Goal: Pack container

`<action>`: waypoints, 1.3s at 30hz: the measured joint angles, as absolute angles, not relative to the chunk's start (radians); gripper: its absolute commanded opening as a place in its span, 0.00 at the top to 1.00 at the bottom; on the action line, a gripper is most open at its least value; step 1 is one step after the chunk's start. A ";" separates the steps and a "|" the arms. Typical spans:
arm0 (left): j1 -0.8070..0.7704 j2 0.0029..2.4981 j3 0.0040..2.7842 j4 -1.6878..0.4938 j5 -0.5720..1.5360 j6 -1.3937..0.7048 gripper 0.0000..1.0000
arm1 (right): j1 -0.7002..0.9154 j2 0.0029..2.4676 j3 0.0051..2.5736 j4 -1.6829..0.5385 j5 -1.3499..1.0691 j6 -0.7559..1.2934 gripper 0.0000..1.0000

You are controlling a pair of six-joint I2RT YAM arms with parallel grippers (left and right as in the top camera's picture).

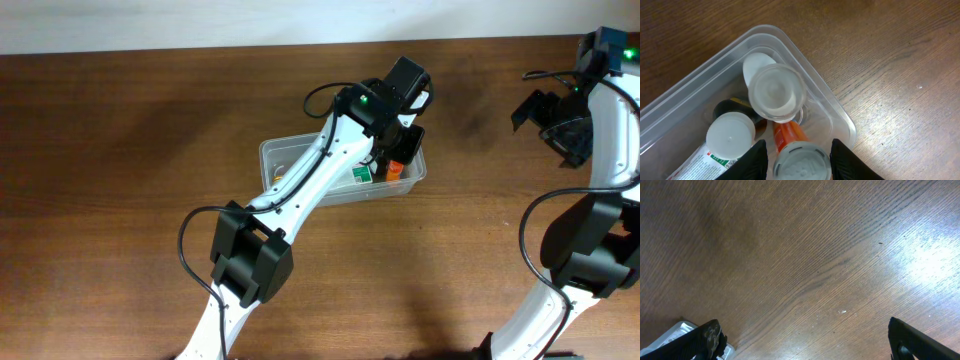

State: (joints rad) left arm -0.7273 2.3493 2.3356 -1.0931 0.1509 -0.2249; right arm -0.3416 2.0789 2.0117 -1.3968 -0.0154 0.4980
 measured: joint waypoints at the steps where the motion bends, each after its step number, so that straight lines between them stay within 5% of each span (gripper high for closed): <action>1: -0.727 2.349 2.336 -1.092 0.151 -0.225 0.59 | -0.342 2.079 2.012 -1.397 -0.015 0.498 0.02; 19: -0.727 2.349 2.506 -1.195 0.064 -0.224 0.57 | -0.342 2.079 2.012 -1.397 -0.015 0.498 0.02; 26: -0.712 2.349 2.722 -1.399 -0.092 -0.217 0.06 | -0.342 2.079 2.012 -1.397 -0.015 0.498 0.02; 39: -0.551 2.261 2.970 -1.684 -0.200 -0.232 0.01 | -0.342 2.079 2.012 -1.397 -0.015 0.498 0.02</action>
State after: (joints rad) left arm -0.5514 2.2612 2.9704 -1.6840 -0.1997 -0.2321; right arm -0.3416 2.0789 2.0117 -1.3968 -0.0154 0.4980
